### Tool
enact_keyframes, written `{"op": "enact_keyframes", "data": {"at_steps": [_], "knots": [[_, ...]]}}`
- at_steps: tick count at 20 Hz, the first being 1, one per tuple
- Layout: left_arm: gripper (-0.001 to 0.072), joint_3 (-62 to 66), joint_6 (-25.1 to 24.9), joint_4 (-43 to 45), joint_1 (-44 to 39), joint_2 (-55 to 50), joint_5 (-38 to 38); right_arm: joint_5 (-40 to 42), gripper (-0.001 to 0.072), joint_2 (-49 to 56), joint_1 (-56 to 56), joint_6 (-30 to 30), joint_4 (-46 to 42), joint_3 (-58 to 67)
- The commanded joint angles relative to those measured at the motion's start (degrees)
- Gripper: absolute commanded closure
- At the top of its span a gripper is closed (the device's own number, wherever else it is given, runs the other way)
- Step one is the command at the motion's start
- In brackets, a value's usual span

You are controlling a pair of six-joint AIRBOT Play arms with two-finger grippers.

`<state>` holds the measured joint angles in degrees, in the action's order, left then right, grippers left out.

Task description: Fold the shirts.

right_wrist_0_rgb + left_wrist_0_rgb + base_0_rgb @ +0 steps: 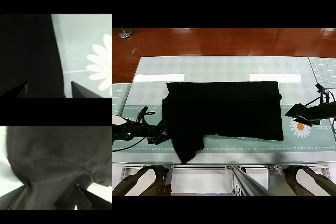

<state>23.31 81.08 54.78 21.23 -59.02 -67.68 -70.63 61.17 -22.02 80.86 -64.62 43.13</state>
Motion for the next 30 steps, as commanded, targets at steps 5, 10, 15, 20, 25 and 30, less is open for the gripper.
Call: {"op": "enact_keyframes", "data": {"at_steps": [5,10,15,20,25,30], "knots": [[0.0675,-0.87,-6.95,-0.90,-4.79,0.17,-0.31,-5.57,0.0094,-0.15,-8.96,5.11,-11.04,-1.05],[0.0674,1.92,-8.63,-6.05,-4.79,0.26,-0.02,-7.08,0.0094,-0.02,-8.81,2.58,-3.48,-9.86],[0.0674,2.69,-8.63,-6.23,-4.83,0.24,0.17,-4.17,0.0095,4.00,-2.95,1.18,0.87,-11.21],[0.0674,2.69,-8.66,-6.25,-4.83,0.24,0.20,2.45,0.0095,7.96,4.44,1.55,6.45,-10.93],[0.0674,5.51,-9.94,-6.23,-4.48,0.24,-0.39,0.92,0.0693,8.41,5.40,-3.23,9.49,-8.79],[0.0675,21.24,-9.60,-6.43,-2.62,-1.38,0.83,0.66,0.0694,8.74,1.90,-1.81,9.44,5.46]]}}
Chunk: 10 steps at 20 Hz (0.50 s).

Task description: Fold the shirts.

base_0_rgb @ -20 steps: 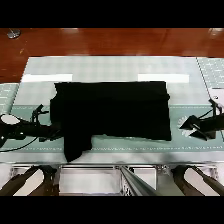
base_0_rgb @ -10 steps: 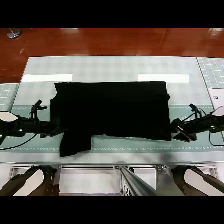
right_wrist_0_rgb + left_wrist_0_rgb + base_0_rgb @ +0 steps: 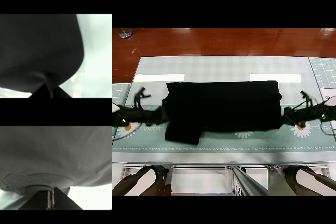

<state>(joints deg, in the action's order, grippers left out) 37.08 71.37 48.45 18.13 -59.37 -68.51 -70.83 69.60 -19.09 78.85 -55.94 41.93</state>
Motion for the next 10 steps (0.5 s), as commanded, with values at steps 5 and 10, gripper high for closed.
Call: {"op": "enact_keyframes", "data": {"at_steps": [5,10], "knots": [[0.0675,26.62,4.44,-0.07,-5.51,-18.16,6.62,7.56,0.0694,9.29,4.42,0.70,3.72,20.28],[0.0674,43.95,8.74,-0.04,-8.39,-36.63,3.19,11.37,0.0694,21.46,6.99,2.78,4.81,32.17]]}}
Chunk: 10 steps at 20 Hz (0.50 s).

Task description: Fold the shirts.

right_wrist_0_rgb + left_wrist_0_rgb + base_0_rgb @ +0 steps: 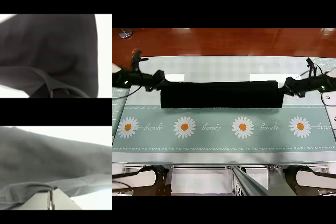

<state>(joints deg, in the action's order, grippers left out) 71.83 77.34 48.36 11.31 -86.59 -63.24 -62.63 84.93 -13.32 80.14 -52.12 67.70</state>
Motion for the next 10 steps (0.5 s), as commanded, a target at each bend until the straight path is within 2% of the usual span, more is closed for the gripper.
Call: {"op": "enact_keyframes", "data": {"at_steps": [1,2,3,4,5,8,10], "knots": [[0.0675,10.99,3.56,0.04,-1.64,-12.04,-3.63,3.21,0.0694,8.20,1.22,1.68,1.40,7.91],[0.0675,12.00,4.02,0.04,-1.64,-13.84,-4.83,3.13,0.0693,10.01,1.22,1.68,1.51,9.20],[0.0642,12.35,4.00,0.04,-1.64,-14.97,-5.42,3.15,0.0608,11.32,1.22,1.66,1.77,10.01],[0.0355,12.39,4.00,0.04,-1.62,-15.41,-5.99,2.91,0.0276,12.20,1.16,1.60,2.43,10.56],[0.0019,12.96,3.19,0.90,-1.16,-15.32,-7.61,2.10,0.0090,12.52,0.46,0.46,2.14,11.54],[0.0007,17.66,5.18,10.27,2.64,-14.01,-13.86,-1.77,0.0092,12.24,-5.44,1.88,-1.05,13.60],[0.0007,17.35,7.39,13.81,5.90,-10.27,-11.43,-5.79,0.0094,12.94,-8.85,5.53,-5.25,13.33]]}}
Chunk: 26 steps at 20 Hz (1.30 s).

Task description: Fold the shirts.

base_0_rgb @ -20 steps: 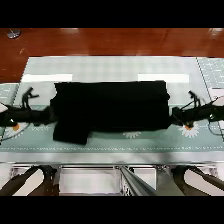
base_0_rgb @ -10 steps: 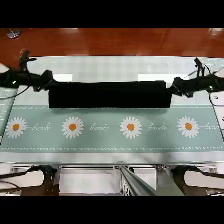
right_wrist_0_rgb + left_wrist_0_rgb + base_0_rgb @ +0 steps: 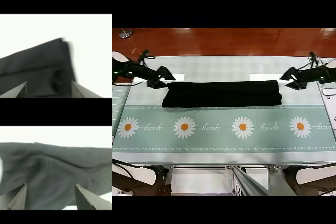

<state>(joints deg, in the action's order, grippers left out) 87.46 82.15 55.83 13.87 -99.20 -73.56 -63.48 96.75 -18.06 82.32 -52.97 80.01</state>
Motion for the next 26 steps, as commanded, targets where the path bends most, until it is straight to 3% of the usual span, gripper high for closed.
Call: {"op": "enact_keyframes", "data": {"at_steps": [1,5,9,11,13,14,15,16,19,22,26], "knots": [[0.0007,0.63,2.56,5.57,4.07,4.48,1.70,-6.84,0.0094,1.92,-4.35,3.69,-4.74,0.68],[0.0007,-9.16,0.44,0.90,-0.79,15.13,16.28,-8.85,0.0094,6.27,-0.17,3.34,-3.48,0.50],[0.0007,-11.19,-1.95,0.90,-9.88,17.79,17.57,-7.85,0.0113,7.85,4.11,2.93,-2.84,0.50],[0.0008,-11.19,-1.97,0.92,-13.62,17.16,17.66,-7.93,0.0323,7.85,5.16,2.80,-2.14,0.59],[0.0011,-11.19,-1.95,0.90,-16.35,16.35,17.66,-8.59,0.0690,7.76,5.07,1.11,-0.42,0.59],[0.0096,-11.19,-1.97,0.92,-17.18,16.09,17.62,-9.25,0.0693,7.28,4.81,-0.48,1.07,0.59],[0.0515,-11.19,-1.97,0.87,-17.66,15.98,17.62,-9.57,0.0694,5.97,4.22,-1.66,1.46,0.61],[0.0675,-11.08,-2.14,0.28,-17.94,15.98,17.49,-9.66,0.0694,4.07,3.52,-2.19,0.94,0.61],[0.0675,-10.91,-2.69,-4.52,-19.45,16.00,15.96,-11.34,0.0695,-5.79,1.88,-3.98,-3.28,-1.42],[0.0676,-10.91,-4.11,-4.63,-26.64,15.15,19.08,-11.41,0.0695,-20.39,1.84,-6.27,-4.09,-8.68],[0.0677,-10.05,1.03,-4.37,-40.15,8.50,28.17,-12.94,0.0694,-39.89,1.81,-4.87,-3.58,-18.27]]}}
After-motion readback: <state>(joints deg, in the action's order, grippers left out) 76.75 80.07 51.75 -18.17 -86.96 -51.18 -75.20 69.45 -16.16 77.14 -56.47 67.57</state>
